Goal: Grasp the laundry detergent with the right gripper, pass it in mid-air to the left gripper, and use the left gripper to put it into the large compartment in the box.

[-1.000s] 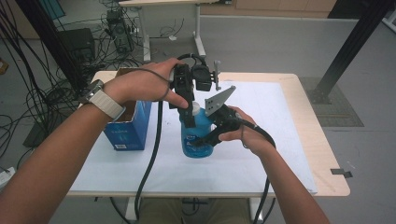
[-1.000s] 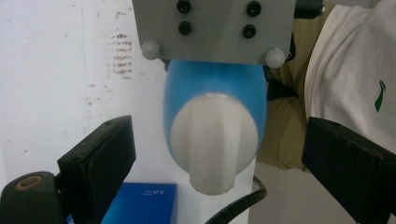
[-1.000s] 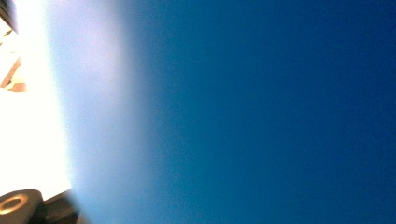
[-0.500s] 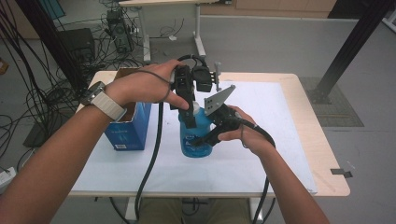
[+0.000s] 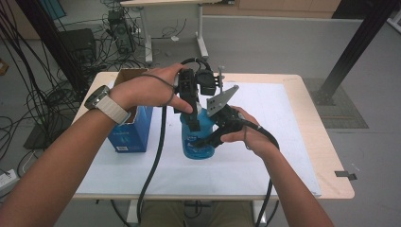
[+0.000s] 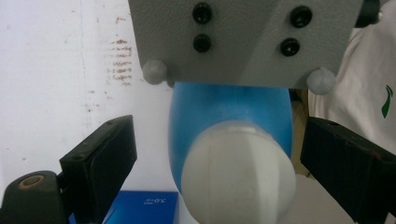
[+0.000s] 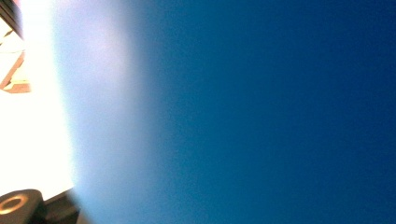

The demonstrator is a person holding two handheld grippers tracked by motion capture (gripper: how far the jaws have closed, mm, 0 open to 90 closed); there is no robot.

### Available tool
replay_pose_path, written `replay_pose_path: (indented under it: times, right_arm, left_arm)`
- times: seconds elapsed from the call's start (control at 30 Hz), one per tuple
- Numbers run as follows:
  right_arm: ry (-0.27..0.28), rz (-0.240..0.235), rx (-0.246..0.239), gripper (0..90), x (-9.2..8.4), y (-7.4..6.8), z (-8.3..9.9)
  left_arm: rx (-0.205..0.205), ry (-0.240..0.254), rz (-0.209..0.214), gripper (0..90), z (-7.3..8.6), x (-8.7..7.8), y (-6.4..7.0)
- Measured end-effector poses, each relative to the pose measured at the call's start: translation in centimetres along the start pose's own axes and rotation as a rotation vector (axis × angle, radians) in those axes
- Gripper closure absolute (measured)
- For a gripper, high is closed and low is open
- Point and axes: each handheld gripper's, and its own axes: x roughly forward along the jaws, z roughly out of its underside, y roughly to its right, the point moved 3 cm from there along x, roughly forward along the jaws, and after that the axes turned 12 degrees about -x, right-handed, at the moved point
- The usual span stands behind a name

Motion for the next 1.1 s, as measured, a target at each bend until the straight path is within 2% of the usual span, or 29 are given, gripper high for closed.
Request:
replay_pose_path:
  times: [0.37,0.43,0.83,1.1]
  right_arm:
    - [0.008,0.020,-0.008,43.5,-0.4,0.0,-0.4]
    - [0.011,0.012,-0.001,43.4,-0.4,-0.2,-0.5]
    - [0.022,0.017,-0.027,43.5,-0.3,0.0,-0.8]
    - [0.015,0.016,-0.017,43.5,-0.3,-0.2,-0.8]
  left_arm:
    - [0.000,0.009,0.016,13.8,0.1,0.7,-0.1]
    - [0.001,0.010,0.018,13.9,0.1,0.9,-0.1]
    - [0.011,0.015,0.033,18.3,0.1,1.2,0.0]
    - [0.011,0.011,0.044,20.9,0.2,1.4,0.1]
